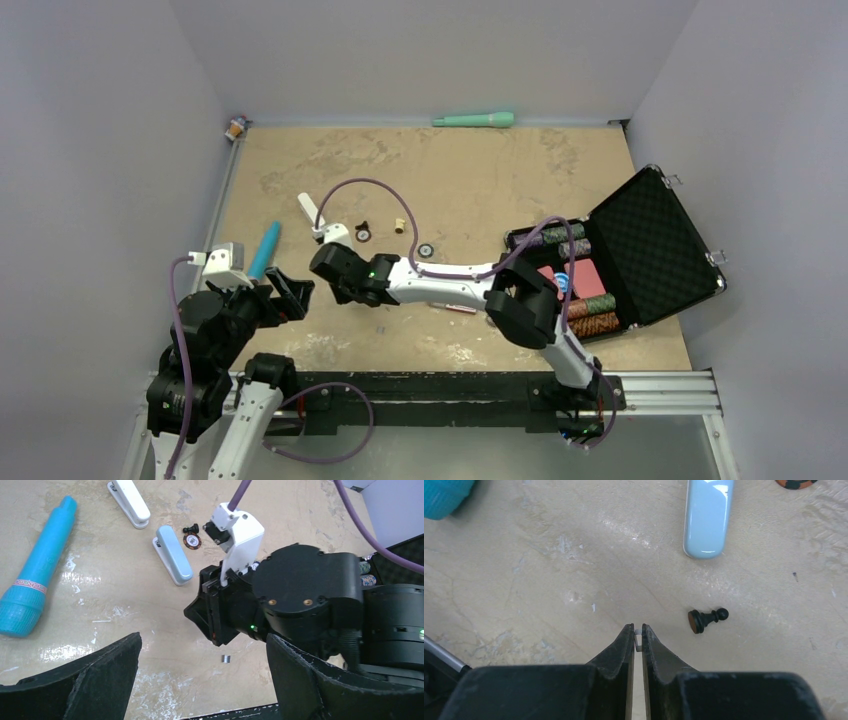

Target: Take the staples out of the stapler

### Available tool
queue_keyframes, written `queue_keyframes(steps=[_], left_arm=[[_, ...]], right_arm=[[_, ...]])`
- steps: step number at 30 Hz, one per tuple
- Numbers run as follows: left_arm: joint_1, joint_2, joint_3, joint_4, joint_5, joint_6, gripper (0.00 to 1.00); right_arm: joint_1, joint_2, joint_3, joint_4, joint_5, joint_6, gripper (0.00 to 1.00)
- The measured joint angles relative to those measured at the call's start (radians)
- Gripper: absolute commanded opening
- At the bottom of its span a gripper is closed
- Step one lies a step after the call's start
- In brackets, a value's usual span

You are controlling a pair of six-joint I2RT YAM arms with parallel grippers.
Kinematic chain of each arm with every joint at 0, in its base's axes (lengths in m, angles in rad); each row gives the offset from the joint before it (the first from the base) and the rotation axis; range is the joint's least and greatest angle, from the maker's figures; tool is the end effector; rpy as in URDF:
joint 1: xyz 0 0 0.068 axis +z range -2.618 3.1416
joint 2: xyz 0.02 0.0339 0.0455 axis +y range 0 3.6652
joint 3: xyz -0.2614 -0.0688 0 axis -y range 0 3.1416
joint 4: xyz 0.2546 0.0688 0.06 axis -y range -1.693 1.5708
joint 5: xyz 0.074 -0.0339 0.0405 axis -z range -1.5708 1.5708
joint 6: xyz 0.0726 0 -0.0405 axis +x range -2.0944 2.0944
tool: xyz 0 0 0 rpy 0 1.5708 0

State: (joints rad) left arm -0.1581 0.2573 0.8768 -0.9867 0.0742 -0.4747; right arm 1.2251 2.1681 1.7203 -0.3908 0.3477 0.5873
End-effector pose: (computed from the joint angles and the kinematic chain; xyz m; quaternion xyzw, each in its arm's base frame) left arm 0.0745 -0.0173 0.3241 -0.1091 0.8168 -0.2051 0.5281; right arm 0.1987 0.4786 0.1677 -0.2295 0.8927 0.1779 0.3446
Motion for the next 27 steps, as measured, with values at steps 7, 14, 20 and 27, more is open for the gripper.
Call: queue_keyframes(steps=[7, 14, 20, 27], left_arm=[[0.0, 0.0, 0.0, 0.0, 0.0, 0.0, 0.98], [0.0, 0.0, 0.0, 0.0, 0.0, 0.0, 0.97], [0.0, 0.0, 0.0, 0.0, 0.0, 0.0, 0.98], [0.0, 0.0, 0.0, 0.0, 0.0, 0.0, 0.98]], right_arm=[[0.004, -0.098, -0.079, 0.003, 0.009, 0.023, 0.1], [0.005, -0.217, -0.248, -0.01, 0.044, 0.072, 0.1], [0.005, -0.328, -0.395, -0.022, 0.08, 0.126, 0.11], [0.005, -0.407, -0.539, -0.063, 0.132, 0.183, 0.13]])
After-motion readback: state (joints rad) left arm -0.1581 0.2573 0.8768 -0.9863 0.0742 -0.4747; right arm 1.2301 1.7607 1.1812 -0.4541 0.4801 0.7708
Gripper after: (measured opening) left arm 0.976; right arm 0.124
